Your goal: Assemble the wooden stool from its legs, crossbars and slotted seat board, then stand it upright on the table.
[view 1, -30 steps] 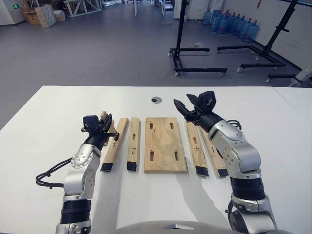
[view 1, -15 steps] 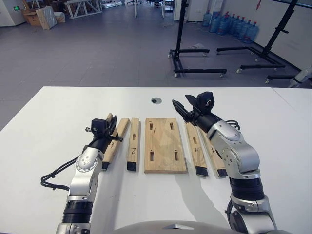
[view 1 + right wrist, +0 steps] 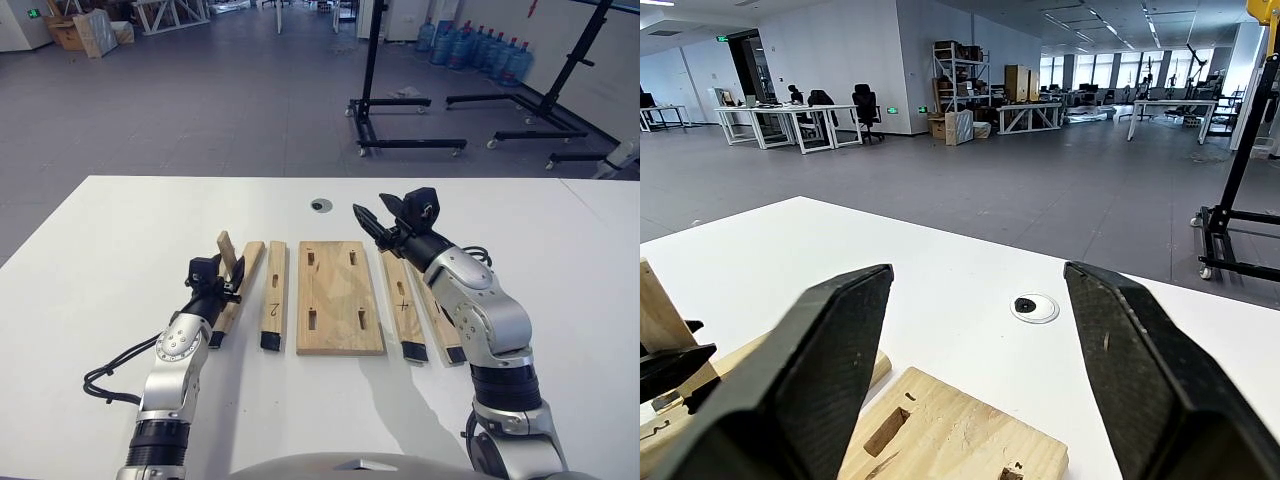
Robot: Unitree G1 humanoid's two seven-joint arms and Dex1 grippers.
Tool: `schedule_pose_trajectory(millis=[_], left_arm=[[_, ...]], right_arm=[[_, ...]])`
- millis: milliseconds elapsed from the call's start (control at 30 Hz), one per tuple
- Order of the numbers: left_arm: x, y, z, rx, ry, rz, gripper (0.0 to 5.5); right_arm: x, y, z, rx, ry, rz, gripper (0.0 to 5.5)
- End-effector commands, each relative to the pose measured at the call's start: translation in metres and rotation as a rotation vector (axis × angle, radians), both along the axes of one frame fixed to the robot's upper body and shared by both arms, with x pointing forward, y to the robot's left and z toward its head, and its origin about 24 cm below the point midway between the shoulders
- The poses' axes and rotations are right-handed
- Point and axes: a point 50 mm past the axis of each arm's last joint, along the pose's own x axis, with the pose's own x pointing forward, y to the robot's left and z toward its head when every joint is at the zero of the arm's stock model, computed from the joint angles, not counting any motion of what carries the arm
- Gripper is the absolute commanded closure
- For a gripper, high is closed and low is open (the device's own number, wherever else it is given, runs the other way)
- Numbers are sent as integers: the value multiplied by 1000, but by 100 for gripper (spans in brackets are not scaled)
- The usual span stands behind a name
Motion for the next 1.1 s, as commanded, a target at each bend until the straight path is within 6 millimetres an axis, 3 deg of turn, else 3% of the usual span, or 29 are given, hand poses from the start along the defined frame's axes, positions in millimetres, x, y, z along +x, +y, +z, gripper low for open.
schedule_pose_trajectory(millis=[33, 267, 433, 667, 733, 867, 967, 1033, 1100], left_arm=[[12, -3, 45, 21, -124, 1, 292], [18, -9, 128, 82, -302, -32, 292], [39, -19, 156, 68, -228, -60, 292], [58, -14, 154, 80, -137, -35, 292], [61, -9, 143, 81, -98, -23, 292], [55, 0, 74, 66, 91, -17, 292], [47, 0, 47, 50, 140, -10, 292], [48, 2, 53, 34, 108, 8, 292], [53, 3, 74, 7, 32, 16, 292]], right_arm=[[2, 1, 5, 4, -17, 2, 235], [-1, 4, 5, 7, -23, 9, 235], [-1, 4, 6, 9, -29, 3, 235], [-1, 3, 7, 12, -29, -4, 235], [-2, 3, 6, 13, -26, -4, 235], [-2, 3, 4, 12, -14, -5, 235], [-3, 2, 2, 11, -7, -4, 235], [-2, 1, 3, 10, -7, -5, 235], [-1, 2, 4, 10, -13, -3, 235]])
